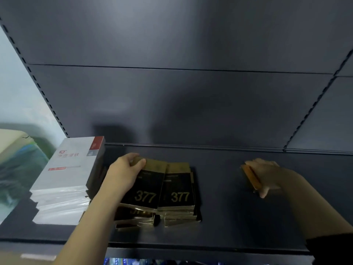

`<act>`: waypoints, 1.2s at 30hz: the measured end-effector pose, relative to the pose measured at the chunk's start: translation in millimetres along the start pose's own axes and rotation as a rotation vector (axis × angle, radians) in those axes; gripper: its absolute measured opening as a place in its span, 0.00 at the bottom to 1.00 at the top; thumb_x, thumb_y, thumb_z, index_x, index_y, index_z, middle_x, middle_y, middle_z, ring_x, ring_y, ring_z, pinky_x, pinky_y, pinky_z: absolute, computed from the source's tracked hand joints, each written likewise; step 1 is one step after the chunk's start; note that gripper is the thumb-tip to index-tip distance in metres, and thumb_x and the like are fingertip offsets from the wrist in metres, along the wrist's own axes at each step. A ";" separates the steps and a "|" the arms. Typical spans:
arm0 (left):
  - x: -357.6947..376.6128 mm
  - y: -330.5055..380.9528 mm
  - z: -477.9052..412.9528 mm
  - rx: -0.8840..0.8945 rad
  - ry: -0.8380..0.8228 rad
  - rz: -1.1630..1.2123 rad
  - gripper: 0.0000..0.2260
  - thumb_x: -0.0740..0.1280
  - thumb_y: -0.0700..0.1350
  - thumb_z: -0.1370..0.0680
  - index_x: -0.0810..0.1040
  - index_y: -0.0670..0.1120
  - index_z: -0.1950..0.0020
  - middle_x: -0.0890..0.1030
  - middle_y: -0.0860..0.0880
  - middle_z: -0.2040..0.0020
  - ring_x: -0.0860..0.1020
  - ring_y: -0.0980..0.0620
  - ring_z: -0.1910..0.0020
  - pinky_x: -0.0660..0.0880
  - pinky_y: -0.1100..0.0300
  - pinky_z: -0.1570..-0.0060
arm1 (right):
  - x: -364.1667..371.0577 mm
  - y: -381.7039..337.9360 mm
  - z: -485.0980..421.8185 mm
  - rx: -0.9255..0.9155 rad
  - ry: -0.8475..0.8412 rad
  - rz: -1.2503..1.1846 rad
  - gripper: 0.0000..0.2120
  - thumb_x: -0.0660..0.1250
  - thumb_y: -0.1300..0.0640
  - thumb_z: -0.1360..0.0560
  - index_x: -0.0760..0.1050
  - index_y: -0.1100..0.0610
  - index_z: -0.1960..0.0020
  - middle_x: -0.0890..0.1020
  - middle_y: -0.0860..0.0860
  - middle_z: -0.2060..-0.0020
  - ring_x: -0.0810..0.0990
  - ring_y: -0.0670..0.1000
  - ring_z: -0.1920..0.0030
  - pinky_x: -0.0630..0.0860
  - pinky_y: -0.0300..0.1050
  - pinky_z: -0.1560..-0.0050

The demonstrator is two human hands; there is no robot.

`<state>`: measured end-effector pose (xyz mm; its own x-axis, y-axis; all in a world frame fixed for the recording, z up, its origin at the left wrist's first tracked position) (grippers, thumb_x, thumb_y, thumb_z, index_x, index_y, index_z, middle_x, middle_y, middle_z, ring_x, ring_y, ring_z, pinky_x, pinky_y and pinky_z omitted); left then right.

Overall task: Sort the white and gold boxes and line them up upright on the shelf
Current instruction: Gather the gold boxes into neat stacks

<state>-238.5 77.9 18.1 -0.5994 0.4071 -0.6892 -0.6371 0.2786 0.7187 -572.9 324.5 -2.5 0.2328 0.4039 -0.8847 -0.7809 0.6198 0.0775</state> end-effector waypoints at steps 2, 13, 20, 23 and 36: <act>0.7 -0.3 0.7 0.001 0.048 -0.131 0.21 0.67 0.53 0.22 0.72 0.50 0.30 0.75 0.40 0.35 0.72 0.39 0.36 0.69 0.46 0.37 | -9.0 -8.6 2.9 -0.063 0.102 -0.127 0.54 0.81 0.46 0.43 0.55 0.50 0.25 0.65 0.49 0.34 0.65 0.54 0.33 0.66 0.52 0.33; 17.7 64.4 54.2 -0.010 -0.535 1.030 0.21 0.66 0.50 0.24 0.69 0.51 0.32 0.86 0.42 0.50 0.84 0.47 0.52 0.81 0.56 0.54 | -29.7 -148.8 59.6 -0.815 0.540 -1.514 0.50 0.81 0.59 0.42 0.56 0.36 0.32 0.74 0.39 0.36 0.73 0.46 0.33 0.75 0.39 0.40; 5.7 47.1 45.5 0.083 -0.154 1.169 0.22 0.66 0.40 0.21 0.67 0.53 0.30 0.87 0.48 0.52 0.86 0.51 0.54 0.82 0.60 0.61 | -18.7 -178.4 71.2 -1.060 0.247 -1.641 0.40 0.80 0.67 0.42 0.67 0.42 0.40 0.68 0.46 0.30 0.69 0.54 0.29 0.73 0.51 0.36; -2.2 38.1 44.5 0.142 -0.046 1.109 0.19 0.68 0.40 0.22 0.69 0.53 0.34 0.87 0.51 0.56 0.86 0.52 0.57 0.81 0.63 0.62 | -16.8 -174.8 73.2 -0.978 0.091 -1.781 0.35 0.76 0.69 0.40 0.70 0.40 0.43 0.69 0.52 0.30 0.74 0.57 0.33 0.75 0.54 0.38; 2.0 13.8 52.0 0.302 0.121 0.526 0.15 0.73 0.41 0.28 0.75 0.53 0.46 0.79 0.54 0.50 0.79 0.59 0.50 0.76 0.66 0.50 | -15.0 -167.8 52.5 -0.255 0.258 -2.212 0.06 0.67 0.57 0.24 0.78 0.54 0.47 0.82 0.52 0.56 0.79 0.45 0.65 0.74 0.39 0.62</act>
<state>-223.2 127.8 31.4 -0.8580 0.4600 -0.2287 -0.0867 0.3091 0.9471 -414.9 249.9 21.9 0.5331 -0.6733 0.5123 0.4854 -0.2525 -0.8370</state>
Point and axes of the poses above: each hand's wrist, its own z-axis away from the middle knuckle, its own x-axis out of the palm, y = z × x, the point moved 1 cm from there along -z, towards the middle knuckle
